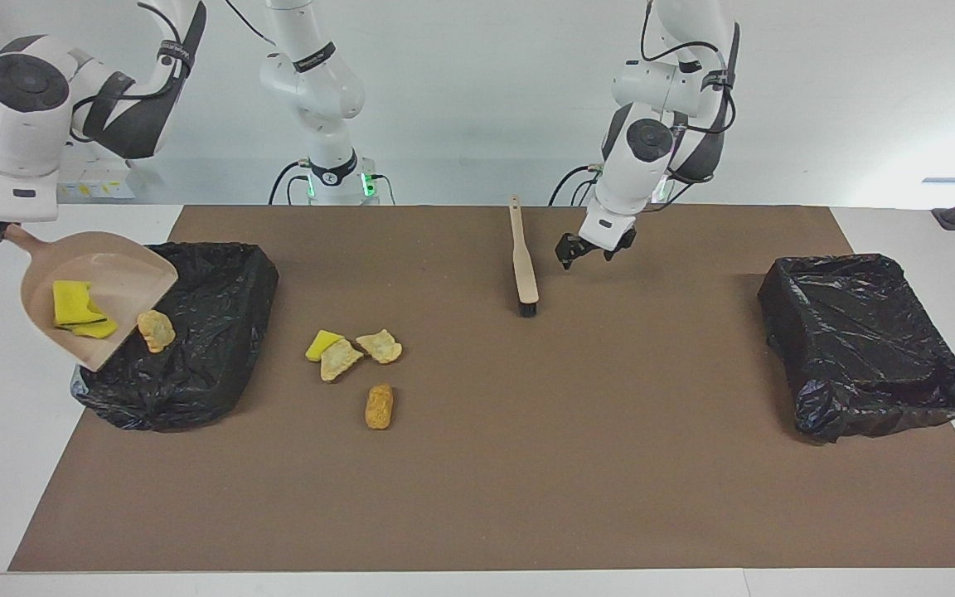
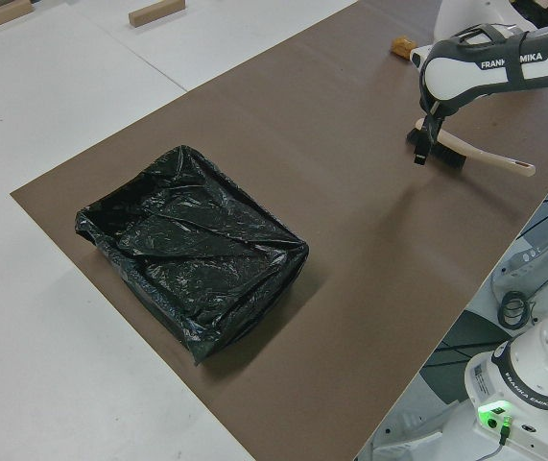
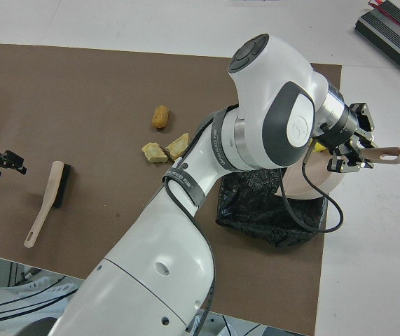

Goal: Sweep and dump trash in bin
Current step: 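Tip the dustpan over the black bag with the right gripper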

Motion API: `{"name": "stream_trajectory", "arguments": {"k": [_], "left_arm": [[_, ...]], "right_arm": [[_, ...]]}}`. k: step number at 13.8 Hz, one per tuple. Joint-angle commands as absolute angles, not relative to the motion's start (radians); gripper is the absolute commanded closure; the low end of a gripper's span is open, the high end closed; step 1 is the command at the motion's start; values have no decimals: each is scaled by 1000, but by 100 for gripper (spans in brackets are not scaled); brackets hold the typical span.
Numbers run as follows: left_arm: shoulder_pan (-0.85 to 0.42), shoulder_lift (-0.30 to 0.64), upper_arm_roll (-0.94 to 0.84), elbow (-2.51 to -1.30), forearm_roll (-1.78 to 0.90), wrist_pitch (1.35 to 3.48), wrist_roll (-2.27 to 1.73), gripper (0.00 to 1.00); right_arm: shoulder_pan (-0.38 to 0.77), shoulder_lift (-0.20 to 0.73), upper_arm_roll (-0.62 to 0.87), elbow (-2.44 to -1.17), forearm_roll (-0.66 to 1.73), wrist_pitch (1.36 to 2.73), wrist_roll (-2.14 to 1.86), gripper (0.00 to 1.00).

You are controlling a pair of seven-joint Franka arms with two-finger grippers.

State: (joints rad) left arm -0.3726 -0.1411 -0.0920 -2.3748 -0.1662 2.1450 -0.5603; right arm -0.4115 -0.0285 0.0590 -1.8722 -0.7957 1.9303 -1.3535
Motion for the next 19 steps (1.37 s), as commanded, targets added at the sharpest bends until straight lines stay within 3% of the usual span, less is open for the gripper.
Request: {"name": "stream_trajectory", "arguments": {"k": [1, 4, 7, 12, 15, 19], "left_arm": [[-240, -207, -101, -2375, -152, 2060, -386, 0], [-126, -230, -100, -2353, -150, 2040, -179, 0], [-17, -230, -100, -2238, -144, 1918, -2, 0], [26, -200, -98, -2053, -84, 1818, 35, 0], [41, -149, -98, -1912, -63, 1737, 37, 0], [38, -78, -98, -1771, -32, 1686, 35, 0]], "right_arm": [[-327, -80, 63, -1904, -893, 1838, -1209, 100], [-282, -153, 64, -2001, -1024, 1850, -1085, 100], [-276, -204, 66, -2074, -1058, 1861, -1017, 100], [-293, -213, 58, -2030, -1016, 1870, -1170, 100], [-295, -213, 57, -1945, -798, 1862, -1484, 100], [-301, -213, 57, -1911, -636, 1824, -1575, 100]]}}
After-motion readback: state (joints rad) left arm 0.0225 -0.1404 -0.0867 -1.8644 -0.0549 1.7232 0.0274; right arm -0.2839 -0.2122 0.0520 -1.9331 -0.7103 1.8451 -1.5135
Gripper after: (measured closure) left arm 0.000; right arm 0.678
